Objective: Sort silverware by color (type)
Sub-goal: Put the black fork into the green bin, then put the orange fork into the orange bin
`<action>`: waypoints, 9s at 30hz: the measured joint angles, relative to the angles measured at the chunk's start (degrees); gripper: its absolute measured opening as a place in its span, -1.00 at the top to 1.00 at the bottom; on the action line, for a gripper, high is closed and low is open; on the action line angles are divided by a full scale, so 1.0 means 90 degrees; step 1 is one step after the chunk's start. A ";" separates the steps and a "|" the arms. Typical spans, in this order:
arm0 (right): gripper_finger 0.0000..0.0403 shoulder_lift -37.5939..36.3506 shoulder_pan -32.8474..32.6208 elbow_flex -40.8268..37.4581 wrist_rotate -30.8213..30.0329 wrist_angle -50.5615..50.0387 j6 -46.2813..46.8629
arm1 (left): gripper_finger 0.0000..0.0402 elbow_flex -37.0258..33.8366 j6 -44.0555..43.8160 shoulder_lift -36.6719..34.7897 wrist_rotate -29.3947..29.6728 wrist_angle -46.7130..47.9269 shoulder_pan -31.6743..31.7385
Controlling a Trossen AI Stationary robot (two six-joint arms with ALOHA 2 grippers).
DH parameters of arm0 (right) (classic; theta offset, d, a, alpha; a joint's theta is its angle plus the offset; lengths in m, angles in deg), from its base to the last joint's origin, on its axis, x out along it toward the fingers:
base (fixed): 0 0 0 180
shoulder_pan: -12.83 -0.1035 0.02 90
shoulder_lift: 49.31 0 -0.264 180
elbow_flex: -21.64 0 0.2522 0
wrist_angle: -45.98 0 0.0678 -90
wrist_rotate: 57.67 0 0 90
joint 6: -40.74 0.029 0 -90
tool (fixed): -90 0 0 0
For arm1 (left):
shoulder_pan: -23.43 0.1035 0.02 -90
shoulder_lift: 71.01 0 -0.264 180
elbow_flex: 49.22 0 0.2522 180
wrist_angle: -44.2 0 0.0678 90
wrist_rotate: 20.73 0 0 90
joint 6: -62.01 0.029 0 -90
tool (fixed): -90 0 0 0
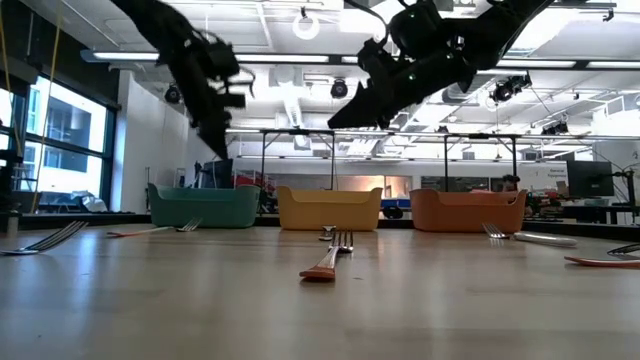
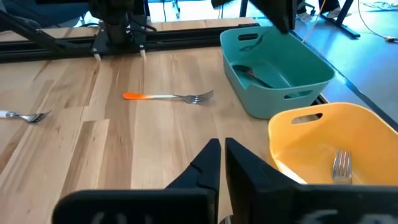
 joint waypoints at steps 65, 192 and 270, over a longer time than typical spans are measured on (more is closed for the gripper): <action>0.31 -0.0357 -0.5751 -0.0011 -0.0651 -0.6824 0.7208 | 1.00 -0.5153 -0.2804 -0.1593 -0.2973 -0.9658 -0.2446; 0.96 -0.1449 0.2555 -0.1239 0.0631 -0.0731 -0.0527 | 1.00 -0.3716 -0.2142 -0.1591 -0.1629 -0.5582 -0.2746; 0.24 0.0277 -0.0797 -0.1312 -0.0477 0.3238 0.1565 | 1.00 -0.3827 -0.5031 -0.0149 -0.2273 -1.0546 -0.3049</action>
